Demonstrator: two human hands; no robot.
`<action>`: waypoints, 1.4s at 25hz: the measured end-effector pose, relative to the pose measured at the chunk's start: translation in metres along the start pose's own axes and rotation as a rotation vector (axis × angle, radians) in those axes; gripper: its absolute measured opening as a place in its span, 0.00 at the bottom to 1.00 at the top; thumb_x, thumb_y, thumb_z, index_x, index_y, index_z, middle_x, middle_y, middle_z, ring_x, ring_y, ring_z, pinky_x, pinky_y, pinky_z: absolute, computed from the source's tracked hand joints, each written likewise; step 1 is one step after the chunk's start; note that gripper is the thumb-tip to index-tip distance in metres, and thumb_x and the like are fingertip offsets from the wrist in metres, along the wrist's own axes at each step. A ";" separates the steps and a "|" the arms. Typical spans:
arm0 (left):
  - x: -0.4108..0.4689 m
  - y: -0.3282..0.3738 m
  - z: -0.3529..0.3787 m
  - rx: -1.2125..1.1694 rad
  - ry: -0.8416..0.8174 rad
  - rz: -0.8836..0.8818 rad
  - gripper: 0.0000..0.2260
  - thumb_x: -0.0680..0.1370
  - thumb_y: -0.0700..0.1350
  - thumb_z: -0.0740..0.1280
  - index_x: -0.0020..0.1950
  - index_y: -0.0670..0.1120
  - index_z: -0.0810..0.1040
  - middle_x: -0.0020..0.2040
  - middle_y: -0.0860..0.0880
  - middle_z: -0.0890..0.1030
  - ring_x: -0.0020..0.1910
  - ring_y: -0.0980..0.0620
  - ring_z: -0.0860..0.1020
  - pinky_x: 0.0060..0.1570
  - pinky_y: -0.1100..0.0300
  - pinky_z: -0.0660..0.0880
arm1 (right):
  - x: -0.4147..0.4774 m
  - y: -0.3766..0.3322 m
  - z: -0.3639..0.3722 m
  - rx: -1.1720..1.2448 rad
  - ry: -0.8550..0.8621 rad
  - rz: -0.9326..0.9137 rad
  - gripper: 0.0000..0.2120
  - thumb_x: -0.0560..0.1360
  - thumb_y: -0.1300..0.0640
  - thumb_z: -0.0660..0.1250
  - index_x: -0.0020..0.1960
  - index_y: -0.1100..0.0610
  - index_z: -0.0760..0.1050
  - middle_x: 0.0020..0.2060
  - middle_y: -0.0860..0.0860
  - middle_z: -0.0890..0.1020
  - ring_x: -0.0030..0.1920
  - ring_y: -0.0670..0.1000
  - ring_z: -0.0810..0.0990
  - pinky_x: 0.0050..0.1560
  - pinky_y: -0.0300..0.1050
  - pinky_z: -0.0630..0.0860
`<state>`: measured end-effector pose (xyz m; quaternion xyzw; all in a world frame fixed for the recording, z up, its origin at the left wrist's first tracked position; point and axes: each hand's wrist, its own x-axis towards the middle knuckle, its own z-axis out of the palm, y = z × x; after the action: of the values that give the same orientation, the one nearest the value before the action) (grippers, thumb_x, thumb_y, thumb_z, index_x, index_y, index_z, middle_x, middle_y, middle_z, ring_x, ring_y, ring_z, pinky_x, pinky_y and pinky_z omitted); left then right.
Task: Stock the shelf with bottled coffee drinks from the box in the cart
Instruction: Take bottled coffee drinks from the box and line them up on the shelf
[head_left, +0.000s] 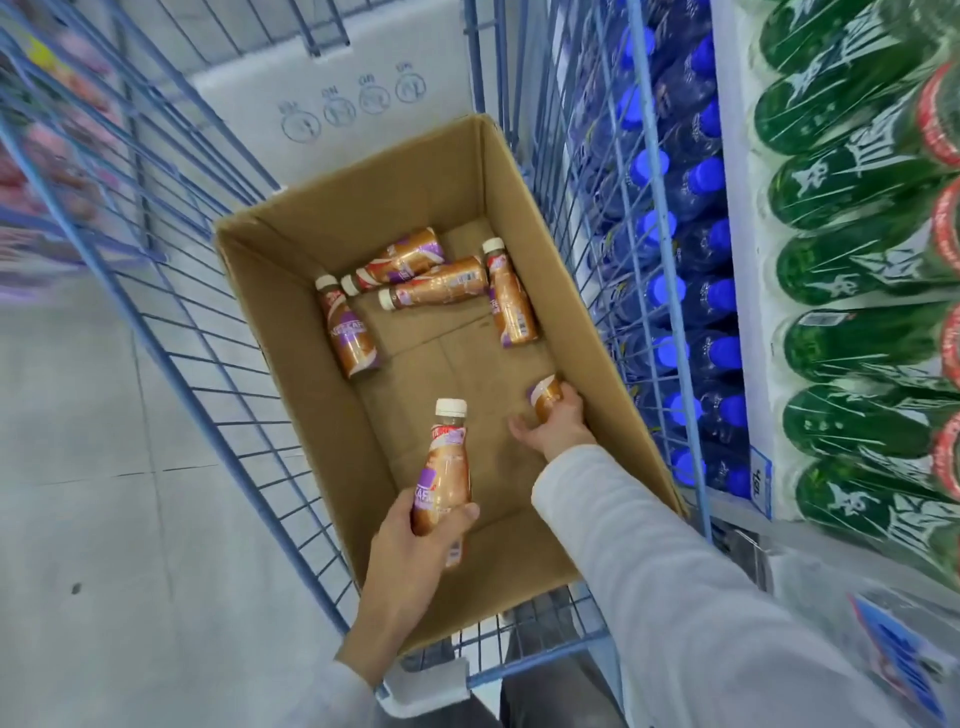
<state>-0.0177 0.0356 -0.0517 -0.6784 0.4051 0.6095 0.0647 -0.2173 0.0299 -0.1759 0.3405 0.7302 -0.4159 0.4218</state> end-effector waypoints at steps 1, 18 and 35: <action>-0.002 -0.001 -0.001 -0.002 0.019 -0.001 0.22 0.72 0.60 0.75 0.63 0.55 0.74 0.52 0.55 0.82 0.46 0.57 0.82 0.35 0.71 0.74 | 0.003 0.006 0.000 0.025 0.033 -0.033 0.40 0.76 0.50 0.73 0.80 0.50 0.56 0.75 0.54 0.68 0.73 0.57 0.69 0.73 0.53 0.67; -0.131 0.042 -0.029 -0.204 0.123 0.306 0.27 0.63 0.66 0.76 0.57 0.55 0.80 0.47 0.57 0.86 0.45 0.56 0.85 0.49 0.51 0.82 | -0.192 0.009 -0.133 0.120 -0.723 -0.120 0.09 0.56 0.66 0.67 0.33 0.55 0.79 0.31 0.51 0.78 0.33 0.50 0.78 0.34 0.41 0.76; -0.306 0.022 0.010 -0.004 -0.407 0.843 0.18 0.66 0.61 0.77 0.53 0.57 0.84 0.45 0.49 0.87 0.43 0.50 0.85 0.45 0.53 0.80 | -0.351 0.082 -0.341 0.542 -0.561 -0.665 0.27 0.52 0.68 0.69 0.51 0.57 0.78 0.42 0.59 0.80 0.44 0.59 0.79 0.45 0.53 0.76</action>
<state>-0.0176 0.1706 0.2234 -0.3215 0.6233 0.7040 -0.1117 -0.1161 0.3184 0.2151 0.0621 0.5240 -0.7772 0.3428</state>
